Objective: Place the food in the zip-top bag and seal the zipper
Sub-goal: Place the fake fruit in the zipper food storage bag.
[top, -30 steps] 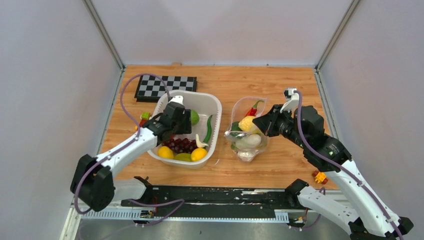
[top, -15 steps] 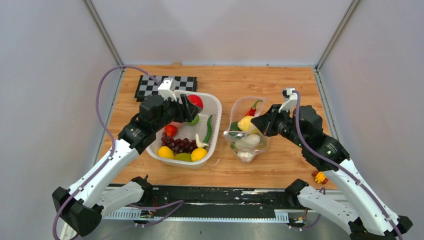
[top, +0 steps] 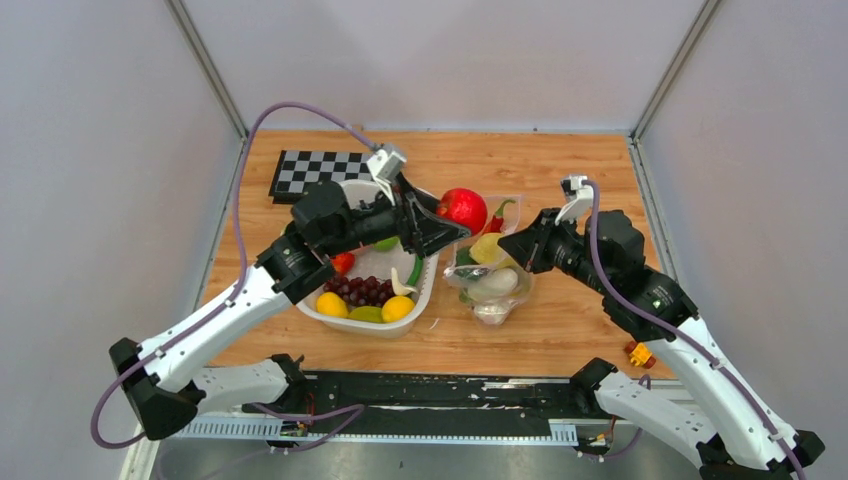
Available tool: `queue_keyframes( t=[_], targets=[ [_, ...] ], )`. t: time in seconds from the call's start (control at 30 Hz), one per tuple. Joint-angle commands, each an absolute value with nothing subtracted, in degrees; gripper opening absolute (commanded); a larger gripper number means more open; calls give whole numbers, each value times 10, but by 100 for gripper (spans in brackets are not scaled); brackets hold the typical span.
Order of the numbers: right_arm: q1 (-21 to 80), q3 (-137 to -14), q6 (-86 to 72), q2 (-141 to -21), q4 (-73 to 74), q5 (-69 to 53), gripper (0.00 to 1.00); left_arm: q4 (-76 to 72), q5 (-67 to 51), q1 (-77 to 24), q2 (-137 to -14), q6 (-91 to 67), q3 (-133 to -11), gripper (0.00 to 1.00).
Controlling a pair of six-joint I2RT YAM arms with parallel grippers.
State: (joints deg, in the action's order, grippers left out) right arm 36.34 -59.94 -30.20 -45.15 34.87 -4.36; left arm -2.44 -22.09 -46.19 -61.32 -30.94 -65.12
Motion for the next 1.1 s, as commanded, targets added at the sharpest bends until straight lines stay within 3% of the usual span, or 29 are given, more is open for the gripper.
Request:
queue_keyframes(
  t=[0.0,0.5,0.67,0.87,1.07],
  targets=[
    [364,-606,-308,-435,306,-62,1,-26,-232,-489,-644,-269,-676,54],
    [365,-599,-291,-421,261,-116,1,83,-146,-508,-739,-220,-691,63],
    [364,-592,-285,-420,234,-141,1,129,-134,-508,-764,-205,-707,75],
    [364,-590,-280,-424,232,-145,1,137,-173,-511,-767,-200,-729,99],
    [364,-589,-269,-417,236,-135,1,136,-185,-511,-737,-185,-740,97]
  ],
)
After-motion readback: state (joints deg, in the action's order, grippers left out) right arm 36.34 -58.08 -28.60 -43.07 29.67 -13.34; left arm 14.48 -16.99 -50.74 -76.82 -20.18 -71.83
